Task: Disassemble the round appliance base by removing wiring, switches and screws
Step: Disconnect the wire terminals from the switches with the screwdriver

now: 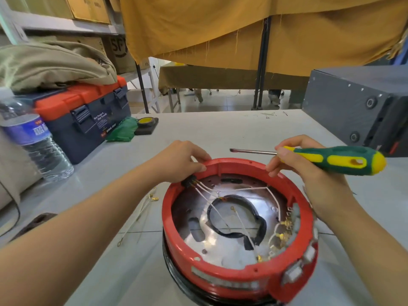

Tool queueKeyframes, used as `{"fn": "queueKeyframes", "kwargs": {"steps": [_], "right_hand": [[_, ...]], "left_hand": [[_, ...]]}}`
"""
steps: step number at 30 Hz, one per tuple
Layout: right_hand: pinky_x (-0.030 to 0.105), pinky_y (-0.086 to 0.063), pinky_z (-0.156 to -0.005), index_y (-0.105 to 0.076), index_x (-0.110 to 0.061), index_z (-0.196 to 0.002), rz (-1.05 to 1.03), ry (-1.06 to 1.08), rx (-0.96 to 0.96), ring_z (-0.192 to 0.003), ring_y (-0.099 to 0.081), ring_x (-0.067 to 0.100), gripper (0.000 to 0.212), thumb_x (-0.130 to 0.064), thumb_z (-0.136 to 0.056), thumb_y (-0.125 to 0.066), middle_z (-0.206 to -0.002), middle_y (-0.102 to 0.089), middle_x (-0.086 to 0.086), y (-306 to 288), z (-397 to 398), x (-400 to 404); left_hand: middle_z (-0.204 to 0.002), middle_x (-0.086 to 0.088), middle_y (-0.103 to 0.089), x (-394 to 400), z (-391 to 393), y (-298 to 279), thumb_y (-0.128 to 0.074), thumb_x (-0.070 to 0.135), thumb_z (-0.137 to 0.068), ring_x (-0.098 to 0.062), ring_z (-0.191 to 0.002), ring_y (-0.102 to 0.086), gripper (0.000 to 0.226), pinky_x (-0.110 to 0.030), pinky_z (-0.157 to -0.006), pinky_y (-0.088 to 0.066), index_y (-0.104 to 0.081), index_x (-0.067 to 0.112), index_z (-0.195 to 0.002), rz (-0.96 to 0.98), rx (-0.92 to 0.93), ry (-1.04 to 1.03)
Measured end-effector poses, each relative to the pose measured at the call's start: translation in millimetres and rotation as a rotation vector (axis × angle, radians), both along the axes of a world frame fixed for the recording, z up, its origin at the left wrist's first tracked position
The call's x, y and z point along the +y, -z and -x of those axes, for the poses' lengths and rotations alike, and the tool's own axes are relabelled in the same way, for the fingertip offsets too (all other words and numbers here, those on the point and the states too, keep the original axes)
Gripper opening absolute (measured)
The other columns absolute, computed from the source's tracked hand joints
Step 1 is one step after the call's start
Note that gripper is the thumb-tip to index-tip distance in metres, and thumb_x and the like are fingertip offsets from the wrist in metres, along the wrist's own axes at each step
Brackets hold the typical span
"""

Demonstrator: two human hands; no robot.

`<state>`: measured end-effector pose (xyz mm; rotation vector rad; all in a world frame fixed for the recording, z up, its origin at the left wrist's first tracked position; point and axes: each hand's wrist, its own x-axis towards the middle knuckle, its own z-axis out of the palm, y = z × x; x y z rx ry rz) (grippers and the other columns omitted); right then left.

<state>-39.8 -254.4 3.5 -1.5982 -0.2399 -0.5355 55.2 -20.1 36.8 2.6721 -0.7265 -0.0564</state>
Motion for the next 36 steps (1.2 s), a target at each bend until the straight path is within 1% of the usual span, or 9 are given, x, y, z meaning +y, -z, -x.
{"fn": "queueKeyframes", "kwargs": {"steps": [5, 7, 11, 15, 19, 23, 26, 28, 36], "right_hand": [[0.028, -0.051, -0.067, -0.059, -0.006, -0.073, -0.057, -0.02, 0.029, -0.056, -0.059, 0.024, 0.018, -0.022, -0.081, -0.059, -0.059, -0.064, 0.012, -4, 0, -2], [0.03, -0.049, -0.068, -0.058, -0.006, -0.072, -0.053, -0.004, 0.031, -0.056, -0.058, 0.023, 0.02, -0.024, -0.08, -0.058, -0.059, -0.063, 0.011, -4, 1, -2], [0.032, -0.051, -0.068, -0.059, -0.008, -0.07, -0.043, -0.003, 0.036, -0.059, -0.059, 0.024, 0.018, -0.024, -0.08, -0.058, -0.061, -0.064, 0.011, -5, 2, -1], [0.029, -0.056, -0.071, -0.061, -0.013, -0.072, -0.002, -0.02, 0.058, -0.062, -0.062, 0.019, 0.016, -0.026, -0.082, -0.062, -0.065, -0.066, 0.01, -5, 4, 1], [0.024, -0.054, -0.067, -0.06, -0.006, -0.077, -0.011, -0.047, 0.045, -0.063, -0.063, 0.02, 0.014, -0.016, -0.086, -0.063, -0.065, -0.067, 0.011, -6, 5, 2], [0.023, -0.054, -0.066, -0.06, -0.004, -0.078, -0.032, -0.088, 0.066, -0.062, -0.062, 0.019, 0.027, -0.03, -0.074, -0.065, -0.066, -0.068, 0.011, -8, 5, 3], [0.032, -0.053, -0.069, -0.061, -0.007, -0.077, -0.002, -0.075, 0.08, -0.062, -0.061, 0.021, 0.022, -0.025, -0.075, -0.072, -0.066, -0.067, 0.012, -6, 2, 2], [0.034, -0.052, -0.069, -0.061, -0.008, -0.074, 0.008, -0.061, 0.075, -0.061, -0.061, 0.023, 0.015, -0.02, -0.077, -0.067, -0.064, -0.066, 0.012, -5, 1, 1], [0.021, -0.046, -0.057, -0.055, -0.003, -0.069, 0.033, -0.002, 0.007, -0.053, -0.051, 0.02, 0.013, -0.013, -0.077, -0.058, -0.053, -0.057, 0.007, -5, 0, -1]], "left_hand": [[-0.106, 0.009, -0.069, -19, -3, 9, -0.066, 0.025, -0.086, -0.003, -0.091, -0.062, 0.025, -0.007, -0.08, -0.042, -0.068, 0.025, -0.112, 0.208, 0.046, 0.033], [-0.11, 0.01, -0.068, -14, -2, 8, -0.063, 0.031, -0.088, -0.005, -0.097, -0.064, 0.024, -0.018, -0.089, -0.047, -0.066, 0.025, -0.11, 0.253, 0.081, 0.018], [-0.106, 0.015, -0.064, 10, 5, -1, -0.064, 0.036, -0.085, -0.007, -0.092, -0.064, 0.023, -0.024, -0.085, -0.049, -0.063, 0.029, -0.107, 0.182, 0.193, -0.004], [-0.107, 0.014, -0.064, 21, 12, -2, -0.062, 0.017, -0.088, -0.006, -0.09, -0.065, 0.027, -0.02, -0.08, -0.05, -0.063, 0.031, -0.111, 0.163, 0.254, 0.028], [-0.109, 0.012, -0.067, 20, 11, -2, -0.058, 0.009, -0.089, -0.003, -0.088, -0.065, 0.034, -0.015, -0.078, -0.048, -0.064, 0.027, -0.117, 0.174, 0.234, 0.052], [-0.113, 0.011, -0.067, 12, 3, -1, -0.056, 0.006, -0.089, -0.005, -0.095, -0.065, 0.038, -0.022, -0.089, -0.047, -0.064, 0.028, -0.119, 0.133, 0.15, 0.072], [-0.114, 0.012, -0.067, 5, -3, 1, -0.055, 0.005, -0.09, -0.006, -0.1, -0.063, 0.038, -0.023, -0.094, -0.043, -0.064, 0.03, -0.118, 0.128, 0.111, 0.097], [-0.113, 0.012, -0.066, -1, -8, 3, -0.053, 0.003, -0.091, -0.006, -0.103, -0.061, 0.039, -0.023, -0.095, -0.041, -0.064, 0.03, -0.118, 0.121, 0.09, 0.118], [-0.115, 0.009, -0.067, -28, -19, 5, -0.048, -0.006, -0.089, -0.006, -0.113, -0.057, 0.042, -0.024, -0.105, -0.037, -0.064, 0.021, -0.117, 0.129, 0.113, 0.28]]}}
